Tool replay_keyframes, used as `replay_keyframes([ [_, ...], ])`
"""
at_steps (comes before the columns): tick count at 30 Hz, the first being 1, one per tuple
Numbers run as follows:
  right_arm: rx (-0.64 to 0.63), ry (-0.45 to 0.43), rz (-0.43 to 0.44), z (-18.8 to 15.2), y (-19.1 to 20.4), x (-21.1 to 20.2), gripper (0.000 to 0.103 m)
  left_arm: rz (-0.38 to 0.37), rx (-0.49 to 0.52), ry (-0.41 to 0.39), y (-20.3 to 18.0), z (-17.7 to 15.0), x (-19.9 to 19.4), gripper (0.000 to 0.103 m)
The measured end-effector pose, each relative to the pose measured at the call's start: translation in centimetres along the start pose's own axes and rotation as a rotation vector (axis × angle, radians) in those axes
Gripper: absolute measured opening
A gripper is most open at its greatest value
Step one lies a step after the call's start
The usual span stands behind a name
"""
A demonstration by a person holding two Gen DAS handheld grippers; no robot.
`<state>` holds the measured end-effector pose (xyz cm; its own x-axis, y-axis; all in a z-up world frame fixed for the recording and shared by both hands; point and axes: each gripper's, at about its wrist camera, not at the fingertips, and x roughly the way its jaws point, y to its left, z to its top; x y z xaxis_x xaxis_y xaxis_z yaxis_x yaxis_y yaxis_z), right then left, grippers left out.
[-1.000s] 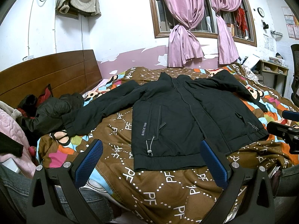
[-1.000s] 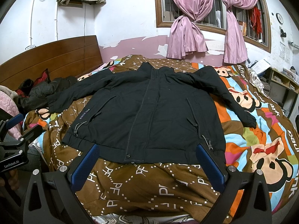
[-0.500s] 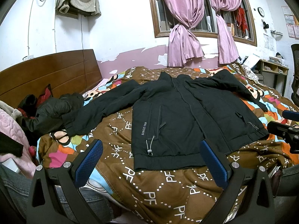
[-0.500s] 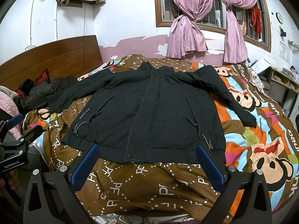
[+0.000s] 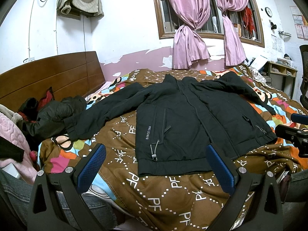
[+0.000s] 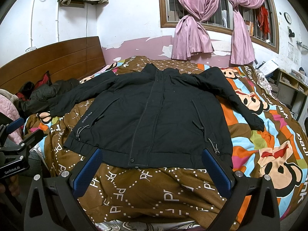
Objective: Fold large clothes
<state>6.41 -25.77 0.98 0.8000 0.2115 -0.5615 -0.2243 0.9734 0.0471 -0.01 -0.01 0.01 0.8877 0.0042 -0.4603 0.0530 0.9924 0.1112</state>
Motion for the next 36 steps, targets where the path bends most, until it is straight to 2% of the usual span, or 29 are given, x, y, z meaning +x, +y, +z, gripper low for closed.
replay_keyframes([
  [19, 0.001, 0.006, 0.0, 0.1, 0.0, 0.2, 0.103, 0.0, 0.0, 0.009, 0.0, 0.0, 0.1, 0.102],
  [22, -0.001, 0.02, -0.018, 0.0, 0.1, 0.6, 0.103, 0.005, 0.001, 0.042, 0.1, -0.2, 0.7, 0.102],
  [27, 0.009, 0.062, -0.08, -0.4, -0.3, 1.6, 0.103, -0.023, -0.023, 0.149, 0.5, -0.4, 2.7, 0.102],
  [32, 0.036, 0.136, -0.126, 0.6, -1.8, 2.7, 0.103, -0.006, -0.013, 0.191, 0.7, 0.8, 3.8, 0.102],
  [36, -0.062, 0.115, -0.148, 2.5, -2.1, 2.7, 0.103, 0.005, 0.011, 0.214, 1.2, 2.9, 5.4, 0.102],
])
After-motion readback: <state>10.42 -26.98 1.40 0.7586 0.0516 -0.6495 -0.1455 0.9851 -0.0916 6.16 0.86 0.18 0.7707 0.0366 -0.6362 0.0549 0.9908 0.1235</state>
